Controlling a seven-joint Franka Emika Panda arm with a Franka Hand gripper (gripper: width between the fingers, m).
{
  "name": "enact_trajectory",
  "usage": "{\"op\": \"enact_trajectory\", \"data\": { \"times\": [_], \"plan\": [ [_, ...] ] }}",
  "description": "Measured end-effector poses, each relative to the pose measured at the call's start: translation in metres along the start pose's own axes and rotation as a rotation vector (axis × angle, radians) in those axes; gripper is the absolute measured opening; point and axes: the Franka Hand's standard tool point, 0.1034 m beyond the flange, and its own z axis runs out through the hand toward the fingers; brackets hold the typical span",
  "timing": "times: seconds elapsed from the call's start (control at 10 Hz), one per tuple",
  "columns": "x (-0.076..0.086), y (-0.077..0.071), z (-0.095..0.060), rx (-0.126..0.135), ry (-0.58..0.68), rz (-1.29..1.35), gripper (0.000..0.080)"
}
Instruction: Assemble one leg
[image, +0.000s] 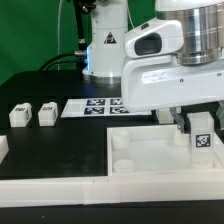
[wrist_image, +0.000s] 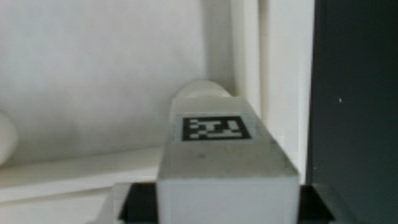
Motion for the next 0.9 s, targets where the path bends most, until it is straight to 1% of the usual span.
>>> {"op": "enact_trajectory", "data": {
  "times": [0.1, 0.2, 0.3, 0.4, 0.6, 0.8, 0.9],
  "plan": [
    [0.0004, 0.0003, 0.0006, 0.001, 0.003, 0.136, 0.0292],
    [0.0034, 0.0013, 0.0006, 0.012, 0.021, 0.312, 0.0292],
    [0.0035, 0.0009, 0.0006, 0.033, 0.013, 0.553, 0.0292],
    [0.0034, 0.0028, 0.0003, 0.045, -0.003, 0.794, 0.0292],
    [0.0022, 0.0011, 0.0011, 0.044, -0.017, 1.135, 0.0292],
    [0.0017, -0.0003, 0.0022, 0.049, -0.027, 1.317, 0.0294],
    [0.0014, -0.0012, 0.0024, 0.049, -0.030, 1.409, 0.0367]
  ]
}}
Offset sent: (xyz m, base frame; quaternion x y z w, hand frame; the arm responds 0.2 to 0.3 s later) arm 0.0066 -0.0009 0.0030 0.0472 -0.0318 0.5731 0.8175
